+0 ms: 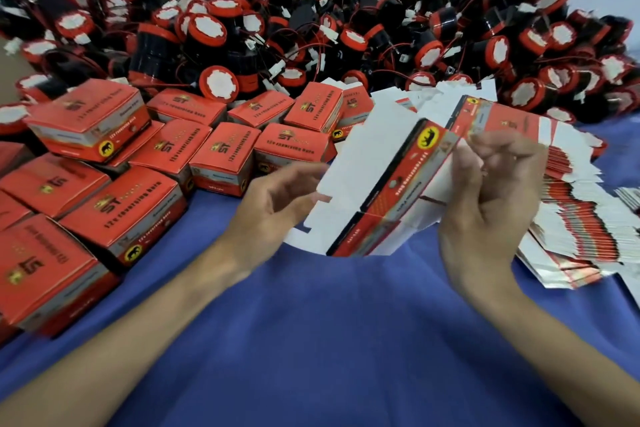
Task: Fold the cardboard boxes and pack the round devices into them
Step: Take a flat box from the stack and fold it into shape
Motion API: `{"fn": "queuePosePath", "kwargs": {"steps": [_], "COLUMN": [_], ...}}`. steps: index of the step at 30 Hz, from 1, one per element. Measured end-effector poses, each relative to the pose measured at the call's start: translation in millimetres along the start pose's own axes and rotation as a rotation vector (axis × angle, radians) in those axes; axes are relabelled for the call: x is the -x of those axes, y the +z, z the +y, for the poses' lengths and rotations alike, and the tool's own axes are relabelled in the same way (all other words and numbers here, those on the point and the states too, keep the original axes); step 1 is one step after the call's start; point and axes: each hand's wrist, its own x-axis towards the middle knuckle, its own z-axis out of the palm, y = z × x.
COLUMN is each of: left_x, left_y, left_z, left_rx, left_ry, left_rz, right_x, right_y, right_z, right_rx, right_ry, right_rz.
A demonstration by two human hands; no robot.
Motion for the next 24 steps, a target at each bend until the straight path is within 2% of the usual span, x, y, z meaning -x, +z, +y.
{"fn": "queuePosePath", "kwargs": {"steps": [2,5,6,8,10,12,17,19,21,24], "left_x": [5,9,9,7,6,5,3,3,2,0], "left_y": [4,10,10,9,5,5,-1,-5,-6,-1], "left_z": [2,2,2,1,2,4,8,9,8,5], "left_rx": [0.077,0.226,0.247,0.300,0.391,0.482,0.692,0.712,0.707,0.555], "left_ry": [-0.073,-0.112,-0.090,-0.091,-0.163,-0.219,-0.182,-0.244,-0.334,-0.385], "left_rz": [-0.064,-0.153,-0.163,-0.115,-0.094,-0.124,-0.115,-0.093,0.008,0.125], "right_x": [1,13,17,20,19,20,26,25,23,21], "right_y": [1,3,4,5,4,2,3,2,1,1], "right_z": [4,17,21,23,24,23,16,15,15,15], "right_rx": [0.037,0.293,0.321,0.315,0.340,0.388,0.389,0.365,0.327,0.300], "right_ry": [0.080,0.012,0.007,0.107,0.156,0.125,0.077,0.111,0.205,0.289], "right_rz": [-0.116,-0.475,-0.598,-0.774,-0.847,-0.917,-1.017,-1.035,-1.045,-1.026]}}
